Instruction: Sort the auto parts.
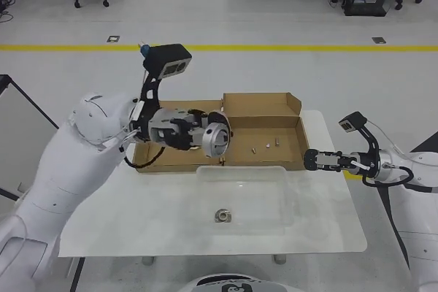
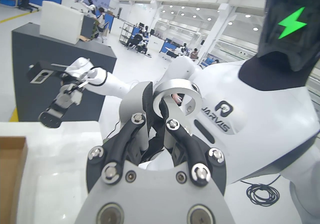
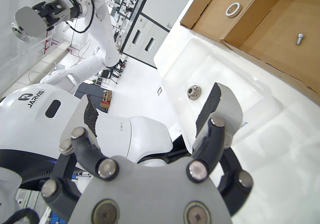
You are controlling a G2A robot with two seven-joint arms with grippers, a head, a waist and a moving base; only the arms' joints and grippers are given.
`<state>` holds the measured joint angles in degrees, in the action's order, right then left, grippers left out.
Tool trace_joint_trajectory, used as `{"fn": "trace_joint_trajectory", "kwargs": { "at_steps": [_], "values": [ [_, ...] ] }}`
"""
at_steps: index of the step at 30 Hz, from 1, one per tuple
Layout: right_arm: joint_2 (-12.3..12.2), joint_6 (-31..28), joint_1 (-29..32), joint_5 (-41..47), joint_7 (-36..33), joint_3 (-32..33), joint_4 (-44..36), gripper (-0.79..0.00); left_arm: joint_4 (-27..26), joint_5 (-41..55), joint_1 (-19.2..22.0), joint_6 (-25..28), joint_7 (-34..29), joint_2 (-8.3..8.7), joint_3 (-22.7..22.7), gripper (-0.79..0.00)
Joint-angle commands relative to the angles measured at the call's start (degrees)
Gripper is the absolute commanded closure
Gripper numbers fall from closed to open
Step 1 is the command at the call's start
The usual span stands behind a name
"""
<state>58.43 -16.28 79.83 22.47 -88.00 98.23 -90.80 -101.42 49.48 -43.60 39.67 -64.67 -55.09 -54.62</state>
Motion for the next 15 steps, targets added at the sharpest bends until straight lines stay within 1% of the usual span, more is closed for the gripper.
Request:
{"fn": "trace_joint_trajectory", "kwargs": {
  "at_steps": [1, 3, 6, 8, 9, 13, 14, 15],
  "values": [
    [0.0, 0.0, 0.0, 0.0, 0.0, 0.0, 0.0, -0.785, -2.98, 4.33, -0.66, -1.23, -1.22, 0.0, -0.79, 0.0],
    [0.0, 0.0, 0.0, 0.0, 0.0, 0.0, 0.0, -0.785, -4.55, 7.81, -1.2, -2.35, -2.35, -0.25, -1.61, 0.0],
    [0.0, 0.0, 0.0, 0.0, 0.0, 0.0, 0.0, -0.785, -6.17, 14.4, -2.53, -5.31, -5.32, -1.34, -4.27, 0.0],
    [0.0, 0.0, 0.0, 0.0, 0.0, 0.0, 0.0, -0.785, -5.92, 18.04, -3.72, -8.35, -8.37, -2.5, -7.08, 0.0],
    [0.0, 0.0, 0.0, 0.0, 0.0, 0.0, 0.0, -0.785, -5.76, 21.22, -4.72, -10.43, -10.44, -3.56, -9.06, 0.0],
    [0.0, 0.0, 0.0, 0.0, 0.0, 0.0, 0.0, -0.785, -4.34, 25.74, -6.0, -12.77, -12.79, -4.88, -11.2, 0.0],
    [0.0, 0.0, 0.0, 0.0, 0.0, 0.0, 0.0, -0.785, -4.34, 25.74, -6.0, -12.77, -12.79, -4.88, -11.2, 0.0],
    [0.0, 0.0, 0.0, 0.0, 0.0, 0.0, 0.0, -0.785, -3.56, 26.73, -6.35, -13.45, -13.47, -5.24, -11.76, 0.0]
  ]
}}
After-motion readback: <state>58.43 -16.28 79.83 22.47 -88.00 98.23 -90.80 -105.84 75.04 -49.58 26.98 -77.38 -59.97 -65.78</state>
